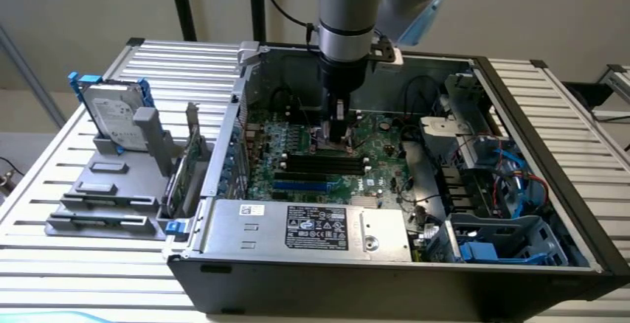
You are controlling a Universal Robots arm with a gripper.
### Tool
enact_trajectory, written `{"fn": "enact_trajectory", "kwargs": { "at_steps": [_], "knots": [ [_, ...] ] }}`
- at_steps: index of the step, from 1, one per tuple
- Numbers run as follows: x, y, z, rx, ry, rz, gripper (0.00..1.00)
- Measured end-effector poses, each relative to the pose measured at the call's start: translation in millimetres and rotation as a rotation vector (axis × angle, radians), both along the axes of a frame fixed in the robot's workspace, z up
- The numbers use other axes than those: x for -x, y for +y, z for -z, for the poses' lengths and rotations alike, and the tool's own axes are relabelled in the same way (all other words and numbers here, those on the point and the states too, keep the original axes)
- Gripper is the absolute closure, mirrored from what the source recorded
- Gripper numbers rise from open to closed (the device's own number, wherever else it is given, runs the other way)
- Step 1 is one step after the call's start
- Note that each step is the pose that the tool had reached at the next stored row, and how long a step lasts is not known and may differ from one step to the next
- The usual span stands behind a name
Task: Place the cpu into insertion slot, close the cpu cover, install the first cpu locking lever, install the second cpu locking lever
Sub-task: 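Place the cpu into insertion slot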
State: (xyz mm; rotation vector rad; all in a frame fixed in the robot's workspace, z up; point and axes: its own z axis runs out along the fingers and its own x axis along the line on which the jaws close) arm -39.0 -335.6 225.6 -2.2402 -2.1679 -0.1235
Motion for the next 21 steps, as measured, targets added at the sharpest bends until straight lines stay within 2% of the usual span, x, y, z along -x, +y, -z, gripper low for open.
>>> {"fn": "enact_trajectory", "kwargs": {
  "at_steps": [6, 8, 10, 14, 21],
  "knots": [
    [0.0, 2.6, 6.9, 0.0001, 0.0002, -0.002, 0.46],
    [-0.1, 2.9, 8.7, 0.0006, 0.0021, -0.003, 0.46],
    [-0.1, 3.0, 10.6, 0.0011, 0.0055, -0.004, 0.46],
    [-0.3, 3.0, 14.0, 0.0024, 0.0179, -0.007, 0.46],
    [-1.4, 3.1, 18.9, 0.0033, 0.0261, -0.009, 0.46]
  ]
}}
